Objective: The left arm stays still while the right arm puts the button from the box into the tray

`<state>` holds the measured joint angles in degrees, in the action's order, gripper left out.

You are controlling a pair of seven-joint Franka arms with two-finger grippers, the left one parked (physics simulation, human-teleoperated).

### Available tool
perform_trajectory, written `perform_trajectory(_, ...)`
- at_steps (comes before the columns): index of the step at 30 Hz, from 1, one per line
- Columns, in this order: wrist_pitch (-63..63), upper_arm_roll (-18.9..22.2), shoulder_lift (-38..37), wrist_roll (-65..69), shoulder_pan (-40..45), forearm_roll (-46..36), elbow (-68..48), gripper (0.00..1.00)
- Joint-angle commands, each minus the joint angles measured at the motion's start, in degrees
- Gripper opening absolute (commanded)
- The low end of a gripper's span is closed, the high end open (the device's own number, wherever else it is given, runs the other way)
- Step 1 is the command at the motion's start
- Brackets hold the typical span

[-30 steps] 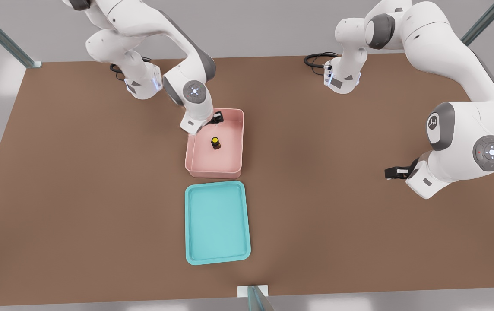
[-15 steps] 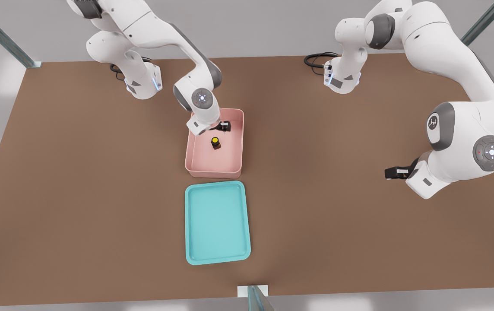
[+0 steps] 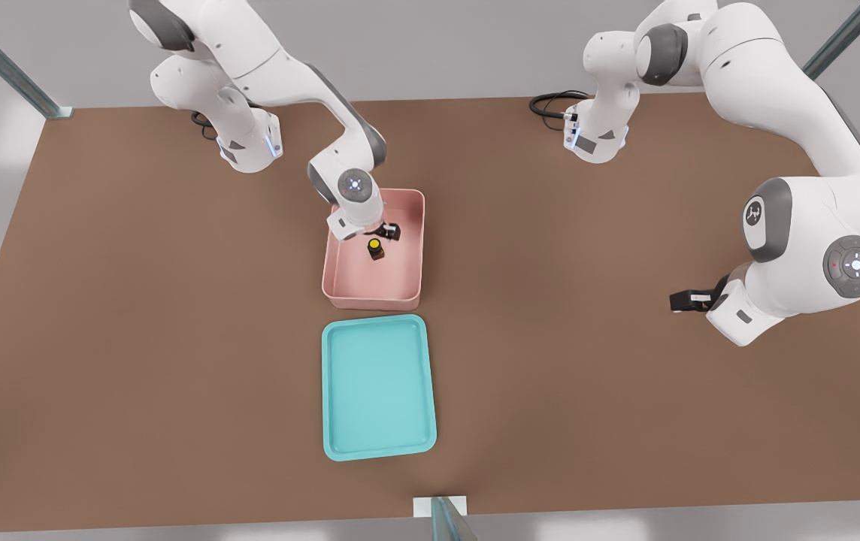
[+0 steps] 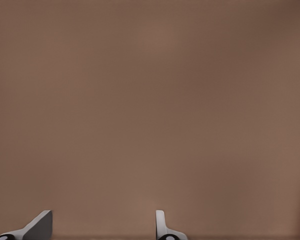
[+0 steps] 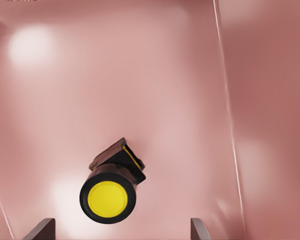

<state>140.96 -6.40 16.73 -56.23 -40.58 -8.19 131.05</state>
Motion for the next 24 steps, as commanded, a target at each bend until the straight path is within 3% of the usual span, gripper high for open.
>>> perform_trajectory(1, 2.13, 0.07, 0.06, -5.91, 0.41, 0.01, 0.35, 1.0)
perform_trajectory(14, 2.13, 1.04, 3.04, -6.26, 0.94, 0.54, -1.58, 1.0)
perform_trajectory(21, 2.13, 1.04, 3.13, -9.25, 0.33, 0.54, -1.76, 0.7)
perform_trajectory(24, 2.13, 1.04, 3.4, -9.69, -0.03, 0.54, -1.76, 0.66)
